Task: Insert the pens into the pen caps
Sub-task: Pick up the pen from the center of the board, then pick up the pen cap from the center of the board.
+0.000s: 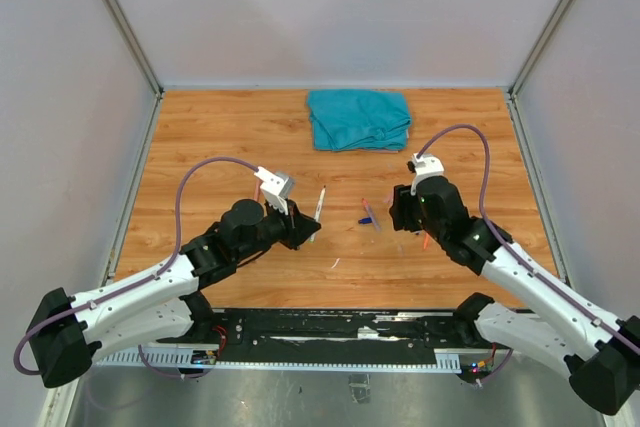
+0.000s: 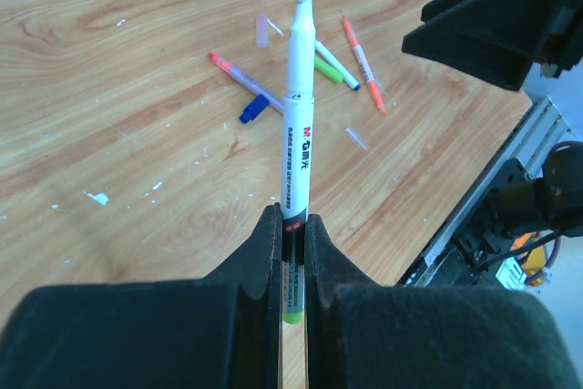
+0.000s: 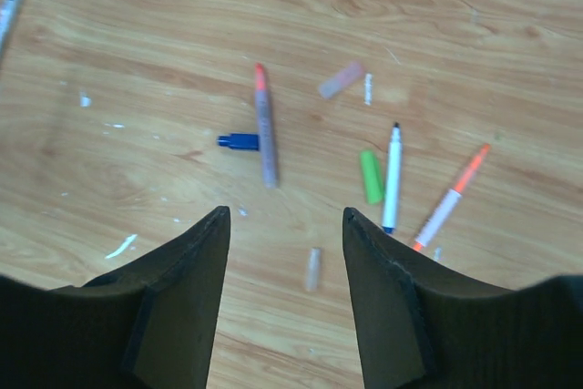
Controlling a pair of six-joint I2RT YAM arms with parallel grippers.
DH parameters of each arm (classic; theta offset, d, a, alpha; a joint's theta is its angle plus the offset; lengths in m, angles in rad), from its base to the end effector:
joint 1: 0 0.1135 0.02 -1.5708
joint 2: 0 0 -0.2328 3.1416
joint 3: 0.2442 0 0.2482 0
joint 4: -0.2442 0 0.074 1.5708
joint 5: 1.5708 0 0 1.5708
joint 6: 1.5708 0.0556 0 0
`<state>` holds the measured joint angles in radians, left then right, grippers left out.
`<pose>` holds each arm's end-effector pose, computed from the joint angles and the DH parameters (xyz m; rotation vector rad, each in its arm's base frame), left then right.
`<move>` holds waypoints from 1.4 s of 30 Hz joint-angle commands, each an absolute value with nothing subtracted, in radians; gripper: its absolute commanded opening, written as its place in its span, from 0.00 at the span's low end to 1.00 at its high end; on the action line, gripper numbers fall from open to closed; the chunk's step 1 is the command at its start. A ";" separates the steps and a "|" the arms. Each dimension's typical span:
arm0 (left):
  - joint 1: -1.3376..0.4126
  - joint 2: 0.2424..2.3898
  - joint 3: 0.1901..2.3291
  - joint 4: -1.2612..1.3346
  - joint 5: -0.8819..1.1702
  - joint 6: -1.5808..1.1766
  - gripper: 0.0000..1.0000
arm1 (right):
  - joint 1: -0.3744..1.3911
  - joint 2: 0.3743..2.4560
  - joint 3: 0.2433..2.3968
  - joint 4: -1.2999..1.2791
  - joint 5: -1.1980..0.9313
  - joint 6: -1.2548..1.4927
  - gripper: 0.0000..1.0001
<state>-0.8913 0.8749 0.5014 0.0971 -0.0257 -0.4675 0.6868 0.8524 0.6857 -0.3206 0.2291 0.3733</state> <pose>0.1529 -0.1870 0.2248 0.3916 1.9104 -0.9066 0.1839 0.1345 0.2480 -0.1812 2.0632 0.4236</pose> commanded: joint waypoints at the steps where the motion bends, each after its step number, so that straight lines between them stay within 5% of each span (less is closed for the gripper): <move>1: -0.888 0.871 0.513 0.079 -0.051 -0.446 0.01 | 0.607 0.943 0.763 -0.470 0.253 0.342 0.52; 22: -0.889 0.878 0.525 0.027 -0.037 -0.429 0.00 | 0.426 1.266 0.861 -0.523 0.051 0.284 0.52; 30: -0.888 0.885 0.536 0.014 -0.039 -0.425 0.00 | 0.413 1.400 0.927 -0.543 -0.012 0.246 0.36; 42: -0.888 0.887 0.535 0.012 -0.036 -0.430 0.01 | 0.413 1.548 0.978 -0.541 0.026 0.244 0.34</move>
<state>-0.8913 0.8883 0.5034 0.0013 -0.0433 -0.4450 0.4248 1.5249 0.9436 -0.5213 -0.0010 0.2581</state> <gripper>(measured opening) 0.066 0.340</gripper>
